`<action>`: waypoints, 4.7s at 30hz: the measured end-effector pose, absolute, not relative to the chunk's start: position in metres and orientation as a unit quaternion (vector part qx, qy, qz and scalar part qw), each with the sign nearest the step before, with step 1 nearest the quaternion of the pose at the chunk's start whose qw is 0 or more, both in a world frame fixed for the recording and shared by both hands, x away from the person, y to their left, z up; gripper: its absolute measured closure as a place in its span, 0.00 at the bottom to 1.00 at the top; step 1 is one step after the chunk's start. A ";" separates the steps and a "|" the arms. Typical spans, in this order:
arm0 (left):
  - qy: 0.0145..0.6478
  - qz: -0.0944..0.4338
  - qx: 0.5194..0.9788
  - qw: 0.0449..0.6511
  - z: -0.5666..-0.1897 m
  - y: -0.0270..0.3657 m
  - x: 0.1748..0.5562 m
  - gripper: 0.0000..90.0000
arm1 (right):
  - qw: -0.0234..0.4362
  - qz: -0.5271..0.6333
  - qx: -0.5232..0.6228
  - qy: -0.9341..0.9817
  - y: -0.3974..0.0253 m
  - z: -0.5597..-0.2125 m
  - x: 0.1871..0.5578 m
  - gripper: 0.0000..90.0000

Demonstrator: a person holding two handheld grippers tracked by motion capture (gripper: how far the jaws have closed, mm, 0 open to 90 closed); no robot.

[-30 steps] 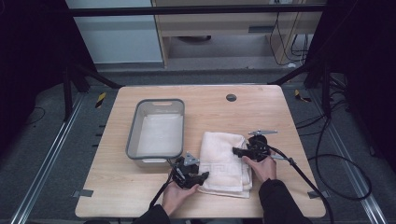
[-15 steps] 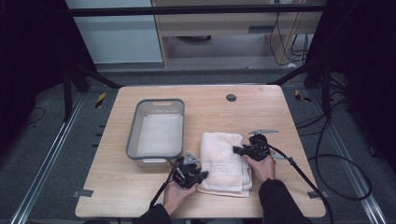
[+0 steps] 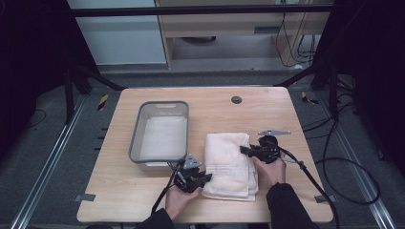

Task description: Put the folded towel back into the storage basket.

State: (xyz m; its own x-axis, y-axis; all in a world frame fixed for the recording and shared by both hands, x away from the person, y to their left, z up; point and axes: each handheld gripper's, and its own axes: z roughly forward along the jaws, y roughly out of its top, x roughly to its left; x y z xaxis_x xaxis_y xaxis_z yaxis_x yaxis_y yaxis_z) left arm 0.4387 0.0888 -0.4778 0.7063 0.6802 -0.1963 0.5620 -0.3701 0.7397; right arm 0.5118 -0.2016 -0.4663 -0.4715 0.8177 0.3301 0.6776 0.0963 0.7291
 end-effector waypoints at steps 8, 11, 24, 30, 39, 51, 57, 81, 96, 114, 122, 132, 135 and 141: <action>0.364 0.081 0.820 0.434 -0.461 0.091 0.432 0.87 | 0.088 0.466 0.498 0.726 -0.208 -0.449 0.502 0.76; 0.362 0.086 0.817 0.440 -0.456 0.093 0.431 0.87 | 0.094 0.471 0.494 0.725 -0.207 -0.443 0.500 0.76; 0.351 0.107 0.809 0.459 -0.435 0.097 0.425 0.87 | 0.115 0.497 0.477 0.716 -0.207 -0.421 0.492 0.76; 0.348 0.115 0.804 0.468 -0.428 0.099 0.423 0.87 | 0.122 0.504 0.471 0.713 -0.206 -0.414 0.492 0.76; 0.342 0.132 0.798 0.477 -0.414 0.104 0.424 0.87 | 0.134 0.519 0.460 0.708 -0.201 -0.398 0.493 0.76; 0.338 0.158 0.782 0.499 -0.389 0.118 0.428 0.87 | 0.160 0.534 0.444 0.701 -0.188 -0.369 0.497 0.76; 0.341 0.168 0.772 0.509 -0.378 0.127 0.429 0.87 | 0.171 0.538 0.436 0.701 -0.179 -0.356 0.501 0.76; 0.366 0.196 0.736 0.534 -0.355 0.164 0.436 0.87 | 0.189 0.550 0.413 0.701 -0.139 -0.322 0.516 0.76; 0.390 0.210 0.718 0.537 -0.351 0.190 0.439 0.87 | 0.190 0.548 0.399 0.710 -0.106 -0.309 0.530 0.76; 0.417 0.224 0.693 0.543 -0.345 0.224 0.443 0.87 | 0.192 0.548 0.379 0.721 -0.064 -0.296 0.547 0.76; 0.427 0.232 0.689 0.538 -0.344 0.236 0.445 0.87 | 0.185 0.550 0.374 0.723 -0.048 -0.295 0.554 0.76; 0.439 0.238 0.681 0.536 -0.346 0.255 0.449 0.87 | 0.180 0.547 0.369 0.730 -0.025 -0.294 0.565 0.76; 0.446 0.239 0.679 0.533 -0.347 0.261 0.449 0.87 | 0.178 0.547 0.366 0.732 -0.017 -0.294 0.567 0.76; 0.454 0.245 0.678 0.524 -0.347 0.270 0.449 0.87 | 0.174 0.545 0.366 0.734 -0.005 -0.297 0.570 0.76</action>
